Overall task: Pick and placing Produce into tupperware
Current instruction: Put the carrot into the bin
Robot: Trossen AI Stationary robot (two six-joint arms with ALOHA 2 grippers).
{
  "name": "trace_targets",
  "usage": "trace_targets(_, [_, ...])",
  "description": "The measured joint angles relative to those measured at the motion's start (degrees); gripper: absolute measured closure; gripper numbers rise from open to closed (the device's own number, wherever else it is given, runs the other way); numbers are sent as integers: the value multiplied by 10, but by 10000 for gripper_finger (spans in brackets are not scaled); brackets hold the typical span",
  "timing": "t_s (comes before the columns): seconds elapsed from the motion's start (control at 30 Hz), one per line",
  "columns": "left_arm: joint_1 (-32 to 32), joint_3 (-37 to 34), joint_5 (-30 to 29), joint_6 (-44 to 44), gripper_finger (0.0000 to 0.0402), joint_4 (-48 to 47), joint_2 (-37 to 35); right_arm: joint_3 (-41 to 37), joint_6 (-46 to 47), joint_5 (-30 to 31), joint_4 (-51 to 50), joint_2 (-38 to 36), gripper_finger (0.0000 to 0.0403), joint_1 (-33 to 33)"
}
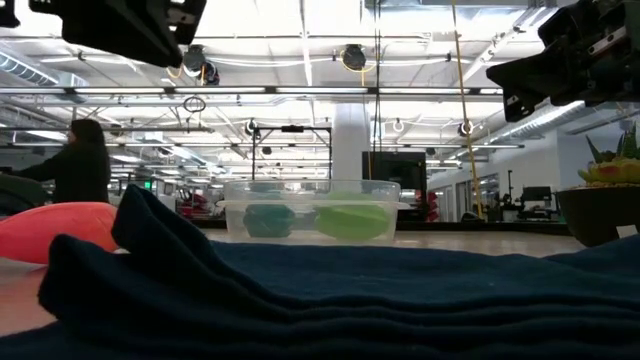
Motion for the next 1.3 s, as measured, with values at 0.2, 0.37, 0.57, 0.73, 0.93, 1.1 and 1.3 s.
trace_targets(0.2, [4, 0, -1, 38, 274, 0, 4, 0, 6, 0, 0, 0, 403, 0])
trace_targets(0.37, [4, 0, -6, 70, 189, -2, 4, 0, 6, 1, 0, 0, 403, 0])
trace_targets(0.57, [-14, -1, -90, 178, 121, -15, 12, 0, 6, 1, 0, 0, 403, 0])
trace_targets(0.73, [-29, -1, -92, 189, 104, -22, 25, 0, 15, 2, 0, 6, 403, 0])
trace_targets(0.93, [-46, -1, -105, 85, 94, -27, 30, 0, 17, 2, 0, 14, 403, 0])
trace_targets(1.1, [-47, -1, -86, -73, 101, -13, 29, 0, 17, 2, 1, 20, 403, 0])
trace_targets(1.3, [-47, -1, -47, -384, 115, -3, 29, 0, 16, 2, 0, 23, 403, 0])
